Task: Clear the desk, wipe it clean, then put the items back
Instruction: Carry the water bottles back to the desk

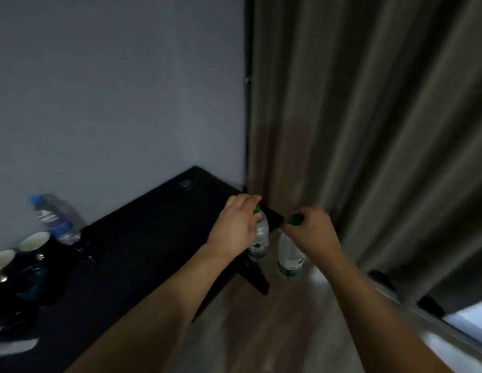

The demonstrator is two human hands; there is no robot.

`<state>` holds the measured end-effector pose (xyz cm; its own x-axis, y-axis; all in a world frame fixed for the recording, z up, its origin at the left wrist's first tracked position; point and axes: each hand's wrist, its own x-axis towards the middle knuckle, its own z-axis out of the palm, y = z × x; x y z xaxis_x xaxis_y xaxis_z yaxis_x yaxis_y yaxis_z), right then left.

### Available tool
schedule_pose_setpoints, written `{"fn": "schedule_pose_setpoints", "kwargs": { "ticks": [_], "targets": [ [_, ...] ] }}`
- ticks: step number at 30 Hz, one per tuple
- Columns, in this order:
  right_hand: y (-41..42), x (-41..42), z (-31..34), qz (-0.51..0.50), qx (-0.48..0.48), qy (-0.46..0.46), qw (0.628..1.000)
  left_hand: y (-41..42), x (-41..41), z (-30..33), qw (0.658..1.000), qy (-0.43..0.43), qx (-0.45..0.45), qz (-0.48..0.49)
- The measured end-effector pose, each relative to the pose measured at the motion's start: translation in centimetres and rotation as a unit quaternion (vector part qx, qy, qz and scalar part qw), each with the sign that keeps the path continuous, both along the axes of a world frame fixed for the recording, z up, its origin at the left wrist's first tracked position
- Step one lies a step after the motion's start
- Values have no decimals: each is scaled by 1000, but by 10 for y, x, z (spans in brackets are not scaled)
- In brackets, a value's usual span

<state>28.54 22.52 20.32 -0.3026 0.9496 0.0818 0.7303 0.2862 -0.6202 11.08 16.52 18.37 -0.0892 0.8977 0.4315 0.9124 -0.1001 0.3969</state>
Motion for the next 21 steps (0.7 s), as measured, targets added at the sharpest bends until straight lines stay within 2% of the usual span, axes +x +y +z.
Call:
{"fn": "schedule_pose_setpoints", "kwargs": {
  "ticks": [5, 12, 21],
  "targets": [
    [49, -82, 6, 136, -10, 17, 991, 12, -61, 3, 993, 10, -3, 115],
    [70, -223, -4, 281, -3, -8, 960, -20, -155, -7, 959, -4, 4, 282],
    [60, -403, -41, 387, -24, -25, 921, -50, -306, -48, 924, 4, -32, 382]
  ]
}}
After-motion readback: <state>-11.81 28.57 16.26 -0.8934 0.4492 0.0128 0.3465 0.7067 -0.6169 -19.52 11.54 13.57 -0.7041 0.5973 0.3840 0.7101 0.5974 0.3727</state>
